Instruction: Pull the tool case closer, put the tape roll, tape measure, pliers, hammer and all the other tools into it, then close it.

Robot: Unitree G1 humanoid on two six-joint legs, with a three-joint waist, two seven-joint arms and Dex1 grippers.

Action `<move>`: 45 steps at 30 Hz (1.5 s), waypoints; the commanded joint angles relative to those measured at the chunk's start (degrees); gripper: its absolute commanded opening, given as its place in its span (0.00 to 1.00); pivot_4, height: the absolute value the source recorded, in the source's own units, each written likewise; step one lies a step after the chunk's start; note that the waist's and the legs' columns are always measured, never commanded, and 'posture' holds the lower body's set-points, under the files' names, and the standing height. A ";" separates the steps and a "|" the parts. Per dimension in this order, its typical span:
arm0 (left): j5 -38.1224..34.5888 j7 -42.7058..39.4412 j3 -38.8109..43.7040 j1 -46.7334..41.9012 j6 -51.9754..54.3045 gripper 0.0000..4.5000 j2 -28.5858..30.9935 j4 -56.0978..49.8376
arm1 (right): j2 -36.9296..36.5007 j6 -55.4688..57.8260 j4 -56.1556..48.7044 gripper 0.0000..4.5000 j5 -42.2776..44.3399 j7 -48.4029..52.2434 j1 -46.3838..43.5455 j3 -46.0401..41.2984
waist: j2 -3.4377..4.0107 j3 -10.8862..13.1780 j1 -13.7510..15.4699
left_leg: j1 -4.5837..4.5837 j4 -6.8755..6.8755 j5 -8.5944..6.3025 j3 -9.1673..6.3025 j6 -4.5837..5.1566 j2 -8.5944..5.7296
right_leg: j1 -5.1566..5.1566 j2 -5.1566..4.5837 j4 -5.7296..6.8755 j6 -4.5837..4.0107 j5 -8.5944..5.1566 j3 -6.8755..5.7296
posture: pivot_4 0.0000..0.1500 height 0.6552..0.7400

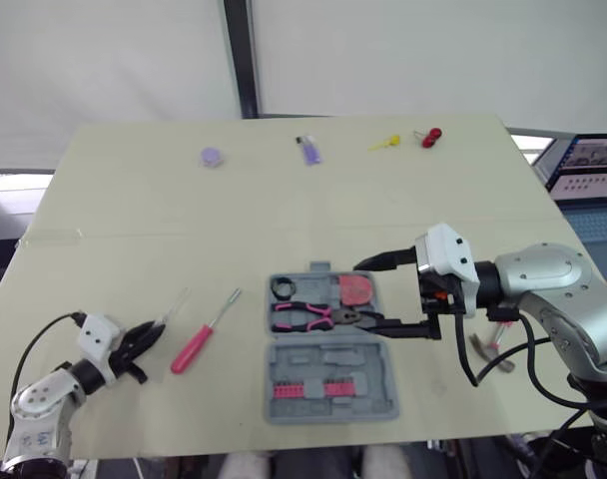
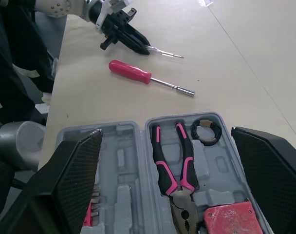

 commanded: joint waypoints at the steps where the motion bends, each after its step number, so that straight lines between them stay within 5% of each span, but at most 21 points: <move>1: -6.28 -4.68 2.29 -1.13 6.70 0.01 4.79 -12.15 | -0.99 -0.52 -1.09 1.00 1.28 0.69 0.63 -2.26 | -0.14 0.05 0.10 | -0.03 0.01 0.00 -0.02 0.00 0.00 | 0.00 0.00 0.00 0.00 0.00 -0.01 | 1.00 1.00; 6: -11.92 -13.34 -3.03 -9.15 23.54 0.01 15.39 -25.61 | -3.92 -1.09 -0.88 1.00 1.28 1.04 4.92 -5.54 | -0.18 0.06 0.25 | -0.11 0.03 -0.01 -0.05 0.01 0.00 | -0.01 0.00 -0.04 -0.01 0.01 -0.04 | 1.00 1.00; 11: -12.64 -19.31 -11.39 -18.58 33.22 0.01 18.59 -30.30 | -5.97 -2.11 -0.44 1.00 0.88 0.53 8.77 -9.02 | -0.09 0.07 -0.22 | -0.05 -0.04 -0.02 0.04 0.02 0.00 | -0.02 0.01 -0.06 -0.02 0.01 0.01 | 1.00 1.00; 23: -5.62 -28.02 -31.00 -39.17 44.49 0.01 15.29 -32.43 | -8.76 -1.73 -0.13 1.00 0.66 -0.22 16.23 -14.56 | -0.17 0.12 0.12 | -0.17 0.01 -0.02 0.12 0.03 0.01 | -0.11 0.02 -0.09 -0.02 0.02 0.01 | 1.00 1.00; 27: 1.30 -25.02 -35.87 -39.71 41.61 0.01 12.54 -33.81 | -8.21 -1.86 -0.42 1.00 0.35 -0.74 18.28 -13.81 | -0.18 0.12 0.20 | -0.21 0.06 -0.02 0.11 0.03 0.00 | -0.11 0.03 -0.08 -0.03 0.02 0.00 | 1.00 1.00; 45: 11.29 -17.28 -47.25 -41.68 50.54 0.01 1.11 -38.43 | -12.23 0.64 -3.79 1.00 2.99 1.44 20.78 -14.99 | -0.20 0.14 0.42 | -0.39 0.25 -0.02 0.05 0.06 0.00 | -0.13 0.02 -0.09 -0.05 0.07 -0.04 | 1.00 1.00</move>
